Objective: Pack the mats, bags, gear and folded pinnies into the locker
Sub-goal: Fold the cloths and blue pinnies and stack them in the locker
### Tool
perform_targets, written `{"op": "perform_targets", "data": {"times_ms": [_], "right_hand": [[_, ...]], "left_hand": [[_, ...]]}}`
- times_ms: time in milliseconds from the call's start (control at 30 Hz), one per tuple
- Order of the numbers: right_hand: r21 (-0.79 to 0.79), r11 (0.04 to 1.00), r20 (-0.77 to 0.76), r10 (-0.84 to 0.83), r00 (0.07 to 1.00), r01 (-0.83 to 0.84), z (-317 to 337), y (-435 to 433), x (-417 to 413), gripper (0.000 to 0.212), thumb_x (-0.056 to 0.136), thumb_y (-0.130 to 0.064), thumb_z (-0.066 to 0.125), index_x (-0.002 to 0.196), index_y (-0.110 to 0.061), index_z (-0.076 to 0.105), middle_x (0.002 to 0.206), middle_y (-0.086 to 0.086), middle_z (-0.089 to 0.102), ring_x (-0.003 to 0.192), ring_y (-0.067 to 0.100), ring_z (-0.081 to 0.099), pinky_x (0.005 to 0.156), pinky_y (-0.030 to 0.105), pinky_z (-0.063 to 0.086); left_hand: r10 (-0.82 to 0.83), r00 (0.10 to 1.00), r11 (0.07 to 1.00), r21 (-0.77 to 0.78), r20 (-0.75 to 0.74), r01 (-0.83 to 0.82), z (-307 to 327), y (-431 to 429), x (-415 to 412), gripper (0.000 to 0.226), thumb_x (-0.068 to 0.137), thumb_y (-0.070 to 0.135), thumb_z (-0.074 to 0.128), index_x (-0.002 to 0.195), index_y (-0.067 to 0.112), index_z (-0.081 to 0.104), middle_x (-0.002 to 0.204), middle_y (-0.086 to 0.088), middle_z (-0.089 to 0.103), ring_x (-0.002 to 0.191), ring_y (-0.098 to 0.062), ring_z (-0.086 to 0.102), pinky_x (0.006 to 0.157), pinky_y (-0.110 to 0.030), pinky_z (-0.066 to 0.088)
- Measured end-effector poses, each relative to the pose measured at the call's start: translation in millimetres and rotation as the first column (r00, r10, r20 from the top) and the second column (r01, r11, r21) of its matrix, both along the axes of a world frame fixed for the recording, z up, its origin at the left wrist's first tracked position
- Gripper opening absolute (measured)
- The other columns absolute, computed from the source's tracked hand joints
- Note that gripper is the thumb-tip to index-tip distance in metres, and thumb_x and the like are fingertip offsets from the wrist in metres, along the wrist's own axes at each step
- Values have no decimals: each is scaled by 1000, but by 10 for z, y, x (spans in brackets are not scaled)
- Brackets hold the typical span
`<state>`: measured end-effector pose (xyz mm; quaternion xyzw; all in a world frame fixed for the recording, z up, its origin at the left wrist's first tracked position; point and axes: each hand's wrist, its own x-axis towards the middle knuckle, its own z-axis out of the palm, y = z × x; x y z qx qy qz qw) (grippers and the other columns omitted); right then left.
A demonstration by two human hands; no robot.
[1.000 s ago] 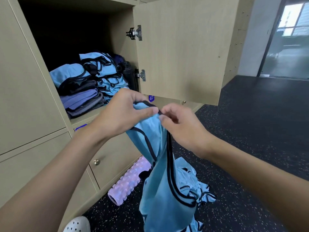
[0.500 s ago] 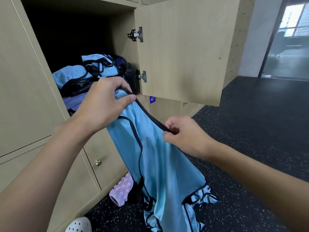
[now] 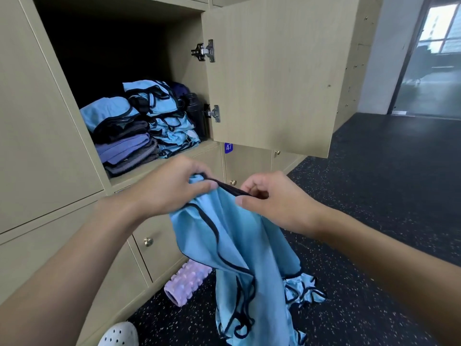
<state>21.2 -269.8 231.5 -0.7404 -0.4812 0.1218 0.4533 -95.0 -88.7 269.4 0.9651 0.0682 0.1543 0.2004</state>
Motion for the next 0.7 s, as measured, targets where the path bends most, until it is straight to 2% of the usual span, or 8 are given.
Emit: {"op": "perform_targets", "data": {"times_ms": [200, 233, 300, 367, 433, 500, 600, 700], "right_hand": [[-34, 999, -14, -14, 1000, 13, 60, -72, 16, 11, 91, -18, 69, 87, -7, 68, 71, -3, 62, 54, -1, 46, 54, 9, 38], [-32, 999, -12, -12, 1000, 12, 63, -71, 5, 11, 91, -18, 69, 86, -8, 68, 71, -3, 62, 54, -1, 46, 54, 9, 38], [-33, 999, 2, 6, 1000, -6, 72, -53, -36, 11, 91, -17, 69, 85, -7, 69, 68, -4, 60, 51, -2, 44, 52, 9, 36], [-26, 999, 5, 33, 999, -32, 80, -27, -80, 11, 91, -14, 68, 85, -5, 69, 65, -4, 58, 49, -2, 43, 52, 9, 35], [-9, 999, -5, 42, 999, -42, 81, -13, -92, 9, 91, -14, 69, 86, -6, 70, 70, -2, 62, 54, -1, 47, 55, 9, 38], [-4, 999, -16, 32, 999, -32, 78, -20, -68, 8, 90, -15, 69, 87, -9, 71, 71, -3, 62, 56, 0, 47, 55, 11, 39], [-33, 999, -39, 3, 999, -4, 82, -73, 9, 9, 92, -18, 68, 88, -10, 71, 67, -6, 61, 53, 1, 47, 52, 13, 38], [-41, 999, -45, -18, 999, 16, 106, -152, 93, 9, 92, -17, 67, 89, -12, 72, 77, -3, 71, 63, 0, 58, 61, 14, 47]], "left_hand": [[263, 964, 923, 301, -36, -241, 103, 213, -148, 8, 90, 38, 69, 84, 34, 66, 84, 13, 66, 78, -6, 59, 65, -29, 42], [223, 974, 943, 262, -35, -206, 80, 174, -138, 9, 86, 40, 73, 92, 34, 68, 93, 16, 68, 88, -5, 62, 74, -28, 45], [52, 995, 996, 72, -80, -46, 23, -10, -87, 44, 78, 43, 80, 119, 33, 67, 116, 26, 64, 110, 8, 58, 97, -17, 42], [-138, 983, 983, -141, -118, 121, -64, -219, -31, 54, 77, 34, 83, 127, 30, 64, 119, 29, 64, 113, 16, 55, 103, -9, 38], [-222, 970, 958, -207, -103, 198, -182, -312, 34, 28, 81, 22, 81, 108, 23, 73, 99, 21, 73, 92, 12, 63, 87, -9, 45], [-179, 982, 961, -227, -64, 160, -229, -296, 55, 4, 85, 18, 77, 88, 16, 75, 75, 13, 70, 67, 6, 57, 68, -12, 44], [-70, 997, 987, -148, -26, 65, -176, -97, 28, 10, 89, 21, 74, 78, 20, 74, 68, 11, 66, 59, 2, 52, 60, -16, 42], [44, 996, 999, -8, -82, -45, -106, 126, -62, 12, 89, 24, 73, 78, 20, 73, 70, 5, 67, 62, -8, 56, 62, -24, 45]]}}
